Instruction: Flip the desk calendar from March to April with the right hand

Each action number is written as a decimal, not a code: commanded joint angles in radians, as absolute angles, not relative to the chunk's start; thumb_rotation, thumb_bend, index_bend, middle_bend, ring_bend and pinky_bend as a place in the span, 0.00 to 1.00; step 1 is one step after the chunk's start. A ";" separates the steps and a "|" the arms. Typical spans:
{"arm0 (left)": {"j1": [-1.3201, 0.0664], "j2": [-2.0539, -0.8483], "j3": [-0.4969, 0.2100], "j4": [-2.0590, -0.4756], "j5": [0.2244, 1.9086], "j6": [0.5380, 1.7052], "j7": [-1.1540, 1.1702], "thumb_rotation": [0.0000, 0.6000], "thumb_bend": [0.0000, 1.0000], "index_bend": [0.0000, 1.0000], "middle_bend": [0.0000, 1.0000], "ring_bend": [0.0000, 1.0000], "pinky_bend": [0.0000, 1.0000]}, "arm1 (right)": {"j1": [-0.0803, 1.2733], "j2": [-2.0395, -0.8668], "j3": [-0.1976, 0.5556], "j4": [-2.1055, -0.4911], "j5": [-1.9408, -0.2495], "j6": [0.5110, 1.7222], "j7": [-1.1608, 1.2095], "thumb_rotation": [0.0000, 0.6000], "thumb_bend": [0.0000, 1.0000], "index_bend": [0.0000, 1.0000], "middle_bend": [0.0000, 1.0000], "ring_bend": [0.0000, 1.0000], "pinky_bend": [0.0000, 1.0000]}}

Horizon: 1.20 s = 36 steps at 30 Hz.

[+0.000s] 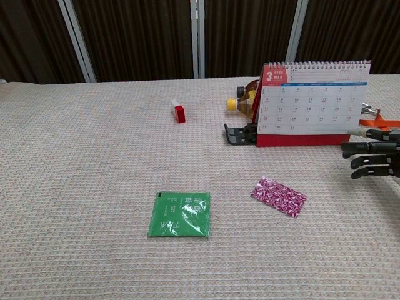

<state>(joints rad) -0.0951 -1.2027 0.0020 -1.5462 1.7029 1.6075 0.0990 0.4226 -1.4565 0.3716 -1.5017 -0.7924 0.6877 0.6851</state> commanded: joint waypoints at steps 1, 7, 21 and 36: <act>-0.095 -1.202 0.002 -1.546 1.703 1.607 0.097 1.00 0.07 0.00 0.00 0.00 0.00 | 0.428 -1.468 0.378 -1.486 -0.783 0.682 0.684 1.00 0.27 0.03 0.58 0.60 0.54; -0.096 -1.200 0.004 -1.549 1.706 1.607 0.097 1.00 0.07 0.00 0.00 0.00 0.00 | 0.447 -1.496 0.396 -1.441 -0.770 0.658 0.690 1.00 0.28 0.03 0.58 0.60 0.53; -0.101 -1.196 0.010 -1.547 1.715 1.600 0.083 1.00 0.07 0.00 0.00 0.00 0.00 | 0.517 -1.579 0.449 -1.382 -0.778 0.620 0.685 1.00 0.30 0.06 0.58 0.60 0.53; -0.100 -1.186 0.012 -1.547 1.720 1.608 0.059 1.00 0.07 0.00 0.00 0.00 0.00 | 0.543 -1.570 0.485 -1.520 -0.808 0.669 0.634 1.00 0.31 0.11 0.58 0.60 0.53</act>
